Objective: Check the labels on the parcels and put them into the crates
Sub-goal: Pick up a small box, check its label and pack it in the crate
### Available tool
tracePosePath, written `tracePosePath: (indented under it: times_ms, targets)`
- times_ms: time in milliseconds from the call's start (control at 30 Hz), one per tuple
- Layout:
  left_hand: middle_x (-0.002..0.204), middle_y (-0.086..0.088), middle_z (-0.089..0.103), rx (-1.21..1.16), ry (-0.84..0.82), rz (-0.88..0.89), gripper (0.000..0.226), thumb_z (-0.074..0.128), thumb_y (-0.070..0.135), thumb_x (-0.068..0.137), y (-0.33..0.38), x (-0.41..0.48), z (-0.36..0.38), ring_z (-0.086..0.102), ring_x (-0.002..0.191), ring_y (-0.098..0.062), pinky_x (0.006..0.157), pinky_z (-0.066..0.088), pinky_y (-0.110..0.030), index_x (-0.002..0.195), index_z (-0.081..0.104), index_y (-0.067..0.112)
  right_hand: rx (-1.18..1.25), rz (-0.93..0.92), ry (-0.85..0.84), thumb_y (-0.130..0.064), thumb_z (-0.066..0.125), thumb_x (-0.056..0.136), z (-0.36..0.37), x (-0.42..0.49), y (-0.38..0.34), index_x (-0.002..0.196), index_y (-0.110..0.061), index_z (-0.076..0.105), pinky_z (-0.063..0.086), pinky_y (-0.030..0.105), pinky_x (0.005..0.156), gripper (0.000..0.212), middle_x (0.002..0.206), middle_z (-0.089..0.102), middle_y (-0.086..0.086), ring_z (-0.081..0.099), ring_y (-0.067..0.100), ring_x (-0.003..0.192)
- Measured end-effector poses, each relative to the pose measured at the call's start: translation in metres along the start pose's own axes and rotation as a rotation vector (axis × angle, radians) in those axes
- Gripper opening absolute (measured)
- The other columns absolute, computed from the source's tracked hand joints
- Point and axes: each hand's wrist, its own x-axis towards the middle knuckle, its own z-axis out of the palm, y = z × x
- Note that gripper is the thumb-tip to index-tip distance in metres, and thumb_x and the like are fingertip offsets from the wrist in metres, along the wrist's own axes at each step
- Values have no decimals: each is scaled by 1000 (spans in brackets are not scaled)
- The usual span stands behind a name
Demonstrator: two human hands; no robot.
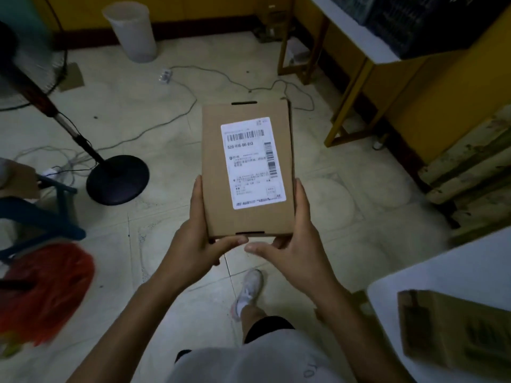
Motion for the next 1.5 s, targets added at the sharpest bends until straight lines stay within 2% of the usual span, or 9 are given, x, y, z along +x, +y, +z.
tracePosePath:
  times_ms: [167, 267, 467, 567, 867, 1033, 1200, 1333, 1500]
  targets:
    - [125, 38, 46, 124, 23, 165, 115, 62, 64, 67, 20, 116, -38, 62, 99, 3, 79, 49, -12, 144, -21, 45, 39, -65, 59, -32, 80, 73, -13, 114, -29, 147, -47, 0, 45, 16, 98, 110, 145, 43, -18, 49, -7, 120]
    - [134, 17, 52, 198, 29, 195, 116, 56, 68, 66, 28, 170, -51, 63, 106, -12, 85, 52, -29, 143, -25, 38, 61, -66, 73, -38, 76, 72, -23, 167, -40, 148, -46, 0, 47, 20, 99, 108, 140, 45, -24, 50, -8, 119]
    - [112, -9, 68, 478, 28, 245, 106, 36, 81, 61, 18, 291, -62, 65, 79, -26, 53, 35, -21, 138, -21, 36, -1, -57, 128, -45, 70, 73, -38, 271, -40, 145, -52, -3, 48, 16, 94, 103, 118, 40, -55, 50, -15, 114]
    - [106, -8, 70, 536, 24, 285, 109, 27, 92, 61, 11, 370, -72, 66, 77, -27, 56, 42, -26, 141, -18, 33, -32, -48, 158, -44, 69, 76, -45, 339, -40, 138, -61, -6, 47, 15, 95, 98, 115, 39, -57, 50, -17, 113]
    - [111, 9, 68, 262, -185, 433, 112, 61, 84, 52, 43, 614, -86, 67, 83, -10, 66, 51, -25, 141, 31, 23, 16, 22, 445, -49, 64, 77, -86, 519, -60, 150, -40, -3, 50, 21, 94, 99, 136, 47, -31, 55, -8, 115]
    - [127, 27, 46, 130, -337, 600, 92, 64, 78, 59, 76, 707, -45, 51, 100, 14, 74, 47, -7, 137, 30, 44, 71, 70, 669, -44, 64, 75, -127, 564, -52, 147, -43, 3, 48, 9, 83, 95, 125, 35, -56, 50, -17, 112]
    - [148, 15, 35, 51, -434, 746, 87, 61, 69, 74, 103, 787, 17, 39, 132, -4, 96, 49, -31, 146, 32, 29, 140, 142, 857, -40, 83, 69, -181, 615, -32, 133, -50, 22, 52, 14, 62, 89, 127, 50, -29, 63, 23, 99]
    - [151, 15, 31, 55, -462, 811, 81, 57, 71, 75, 133, 863, 66, 34, 134, 2, 102, 33, -10, 143, 37, 32, 213, 167, 881, -55, 78, 59, -244, 673, -17, 128, -53, 26, 51, 13, 59, 87, 132, 50, -19, 63, 21, 96]
    - [143, 14, 44, 78, -473, 828, 80, 59, 69, 73, 179, 959, 120, 46, 128, -5, 98, 48, -34, 140, 44, 27, 199, 142, 886, -46, 68, 72, -337, 740, -4, 138, -53, 10, 51, 14, 67, 88, 130, 43, -40, 57, 9, 113]
